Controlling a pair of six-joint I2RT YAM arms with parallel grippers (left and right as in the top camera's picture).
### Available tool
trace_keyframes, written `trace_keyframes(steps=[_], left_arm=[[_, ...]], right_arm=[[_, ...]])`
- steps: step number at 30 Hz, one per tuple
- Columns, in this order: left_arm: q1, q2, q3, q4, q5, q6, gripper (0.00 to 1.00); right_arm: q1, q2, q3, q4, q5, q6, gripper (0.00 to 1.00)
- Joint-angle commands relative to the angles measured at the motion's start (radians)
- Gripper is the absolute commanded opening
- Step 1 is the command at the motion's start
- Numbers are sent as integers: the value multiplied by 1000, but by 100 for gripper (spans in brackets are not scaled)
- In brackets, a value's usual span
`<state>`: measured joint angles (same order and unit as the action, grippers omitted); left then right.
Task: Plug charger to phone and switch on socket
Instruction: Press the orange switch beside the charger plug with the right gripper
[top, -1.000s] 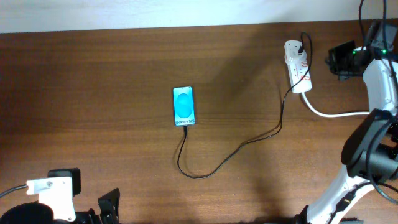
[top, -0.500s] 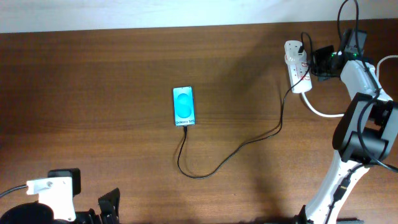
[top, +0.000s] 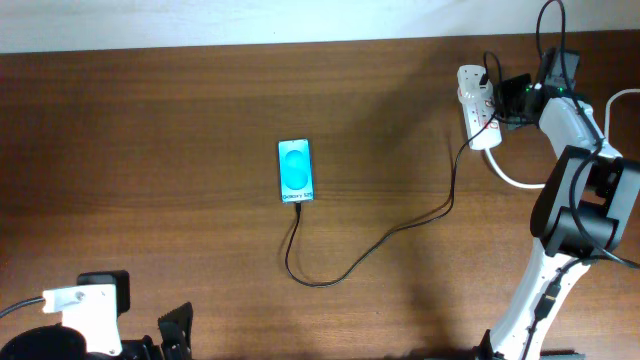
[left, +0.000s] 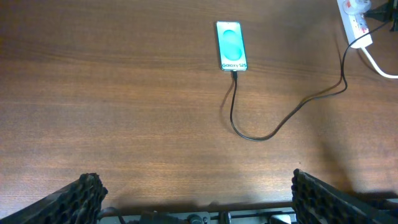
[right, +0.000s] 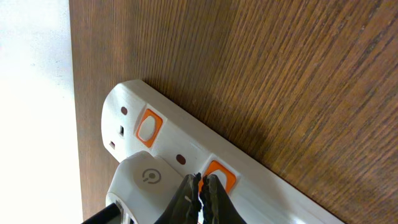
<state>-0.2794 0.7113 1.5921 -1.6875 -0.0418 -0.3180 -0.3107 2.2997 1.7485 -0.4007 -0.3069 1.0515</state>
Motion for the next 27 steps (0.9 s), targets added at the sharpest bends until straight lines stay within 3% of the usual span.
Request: trace_keyframes(steps=[1, 13, 18, 27], left_arm=[[-2, -2, 0, 0, -7, -4, 99], [-2, -2, 0, 0, -7, -4, 99], [-2, -2, 0, 0, -7, -4, 99], [-2, -2, 0, 0, -7, -4, 99]], right_arm=[[11, 15, 15, 12, -5, 5, 4], [53, 68, 25, 16, -113, 5, 4], [34, 61, 78, -61, -157, 4, 4], [40, 63, 74, -108, -123, 1, 4]])
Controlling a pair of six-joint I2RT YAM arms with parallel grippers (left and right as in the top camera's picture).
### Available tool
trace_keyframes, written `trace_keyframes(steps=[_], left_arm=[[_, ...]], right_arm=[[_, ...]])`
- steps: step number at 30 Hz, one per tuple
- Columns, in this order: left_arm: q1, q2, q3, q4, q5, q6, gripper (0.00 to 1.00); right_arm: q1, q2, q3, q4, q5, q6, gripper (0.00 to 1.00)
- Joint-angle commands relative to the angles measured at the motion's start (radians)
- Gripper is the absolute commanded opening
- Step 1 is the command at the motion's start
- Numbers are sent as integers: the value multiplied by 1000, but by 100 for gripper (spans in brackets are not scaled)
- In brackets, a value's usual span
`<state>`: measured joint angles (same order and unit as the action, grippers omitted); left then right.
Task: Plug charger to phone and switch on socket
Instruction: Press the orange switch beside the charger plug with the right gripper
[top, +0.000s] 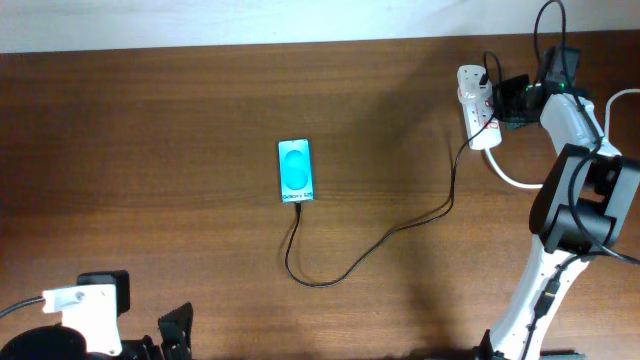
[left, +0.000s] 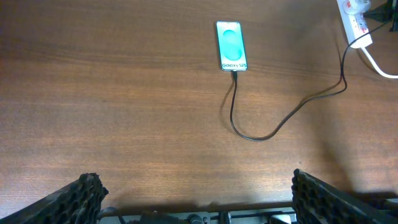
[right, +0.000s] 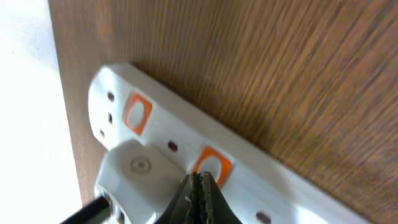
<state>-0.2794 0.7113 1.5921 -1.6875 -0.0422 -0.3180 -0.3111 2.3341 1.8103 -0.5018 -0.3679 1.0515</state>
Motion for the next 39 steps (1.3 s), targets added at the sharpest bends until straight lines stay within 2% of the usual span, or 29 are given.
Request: trace_keyframes(steps=[1, 5, 14, 19, 39], left_arm=[[-2, -2, 0, 0, -6, -4, 99], [-2, -2, 0, 0, -6, -4, 99], [-2, -2, 0, 0, -6, -4, 99], [-2, -2, 0, 0, -6, -4, 99], [-2, -2, 0, 0, -6, -4, 99]], right_arm=[[43, 29, 12, -8, -62, 1, 4], [41, 29, 13, -15, -29, 1, 5], [-26, -34, 13, -22, -70, -26, 4], [-32, -34, 15, 28, -129, -21, 4], [-3, 19, 5, 19, -24, -22, 4]])
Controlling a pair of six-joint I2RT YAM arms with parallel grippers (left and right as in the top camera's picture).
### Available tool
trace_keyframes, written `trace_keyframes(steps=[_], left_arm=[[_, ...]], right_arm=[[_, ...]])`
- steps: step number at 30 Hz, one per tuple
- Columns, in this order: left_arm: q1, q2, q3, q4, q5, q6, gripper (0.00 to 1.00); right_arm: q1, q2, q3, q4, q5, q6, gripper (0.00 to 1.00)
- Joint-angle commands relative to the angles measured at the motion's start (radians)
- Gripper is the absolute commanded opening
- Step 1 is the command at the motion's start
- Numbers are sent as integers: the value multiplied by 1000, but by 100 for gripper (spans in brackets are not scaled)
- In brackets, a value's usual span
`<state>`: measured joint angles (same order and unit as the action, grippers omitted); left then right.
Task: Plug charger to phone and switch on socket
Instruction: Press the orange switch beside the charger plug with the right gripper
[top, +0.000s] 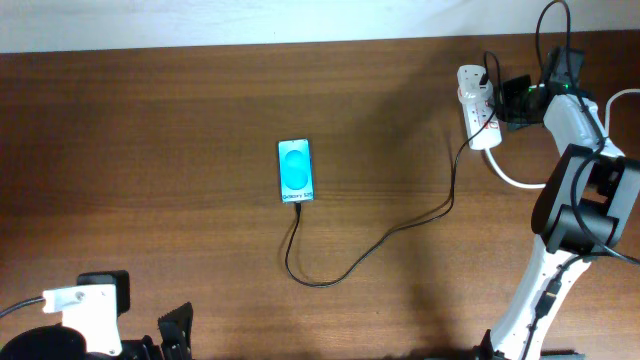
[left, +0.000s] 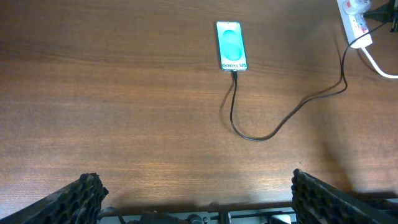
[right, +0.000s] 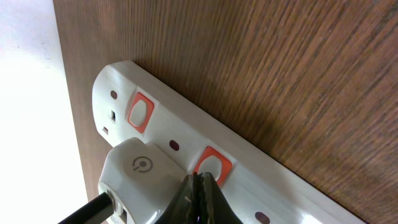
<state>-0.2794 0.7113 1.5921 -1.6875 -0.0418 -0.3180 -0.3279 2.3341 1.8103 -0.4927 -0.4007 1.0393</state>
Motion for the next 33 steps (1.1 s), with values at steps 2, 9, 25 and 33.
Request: trace_keyframes(steps=[2, 9, 25, 33], left_arm=[[-2, -2, 0, 0, -7, -4, 99], [-2, -2, 0, 0, -7, -4, 99], [-2, -2, 0, 0, -7, -4, 99], [-2, -2, 0, 0, -7, -4, 99]], right_arm=[[14, 21, 5, 6, 9, -10, 4], [14, 31, -5, -12, 37, -13, 4], [8, 21, 28, 54, -58, -40, 4], [60, 29, 26, 35, -37, -40, 4]])
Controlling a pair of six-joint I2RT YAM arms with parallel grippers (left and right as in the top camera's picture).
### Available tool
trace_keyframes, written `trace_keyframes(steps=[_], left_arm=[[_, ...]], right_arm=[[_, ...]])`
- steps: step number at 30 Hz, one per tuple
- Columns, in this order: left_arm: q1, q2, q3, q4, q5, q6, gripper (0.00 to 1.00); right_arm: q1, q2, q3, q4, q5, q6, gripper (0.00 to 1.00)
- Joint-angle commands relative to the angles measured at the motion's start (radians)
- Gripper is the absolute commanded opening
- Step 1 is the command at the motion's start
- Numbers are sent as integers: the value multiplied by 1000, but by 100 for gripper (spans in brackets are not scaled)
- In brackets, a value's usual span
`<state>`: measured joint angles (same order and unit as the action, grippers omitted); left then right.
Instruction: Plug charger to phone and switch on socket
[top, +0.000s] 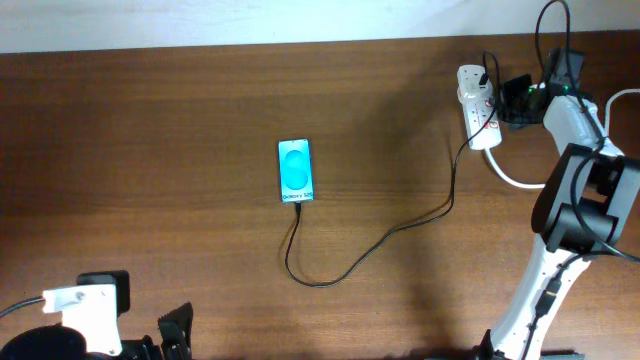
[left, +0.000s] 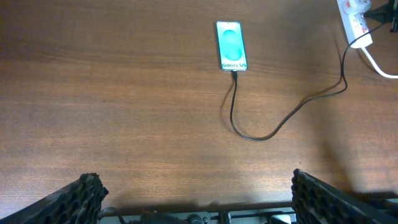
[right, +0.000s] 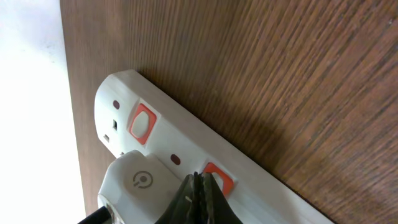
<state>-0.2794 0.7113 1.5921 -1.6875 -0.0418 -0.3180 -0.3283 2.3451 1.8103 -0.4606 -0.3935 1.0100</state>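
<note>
A phone with a lit teal screen lies mid-table, a black cable plugged into its near end and running to a white charger in the white socket strip. My right gripper is shut, its tips on the orange switch beside the charger. A second orange switch sits further along. My left gripper stands open at the near table edge, far from the phone.
A thick white lead leaves the strip toward the right edge. The strip lies close to the table's far edge by the white wall. Bare wood stretches left of the phone.
My right gripper has shifted slightly over the strip, its shut tips now covering more of the orange switch beside the charger. The phone, cable and left arm have not moved.
Throughout, the phone lay lit with the cable in it and the left arm stayed at rest. My right gripper was shut at the orange switch beside the charger at every moment, shifting only a little, and it is still on that switch.
</note>
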Motion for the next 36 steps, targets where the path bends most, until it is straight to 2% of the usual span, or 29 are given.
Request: trace_keyframes(steps=[1, 7, 13, 19, 23, 29, 36], left_arm=[[-2, -2, 0, 0, -7, -4, 99], [-2, -2, 0, 0, -7, -4, 99], [-2, -2, 0, 0, -7, -4, 99], [-2, -2, 0, 0, -7, -4, 99], [-2, -2, 0, 0, -7, -4, 99], [-2, -2, 0, 0, -7, -4, 99], [-2, -2, 0, 0, -7, -4, 99]], right_arm=[[63, 18, 25, -8, -39, -11, 4], [110, 18, 23, -31, 40, -34, 4], [133, 18, 23, -41, 22, -37, 4], [152, 18, 23, -102, 42, -142, 4], [152, 18, 23, -139, 85, -143, 4], [41, -11, 24, -207, 133, -168, 4], [-27, -201, 24, -318, 126, -282, 4]])
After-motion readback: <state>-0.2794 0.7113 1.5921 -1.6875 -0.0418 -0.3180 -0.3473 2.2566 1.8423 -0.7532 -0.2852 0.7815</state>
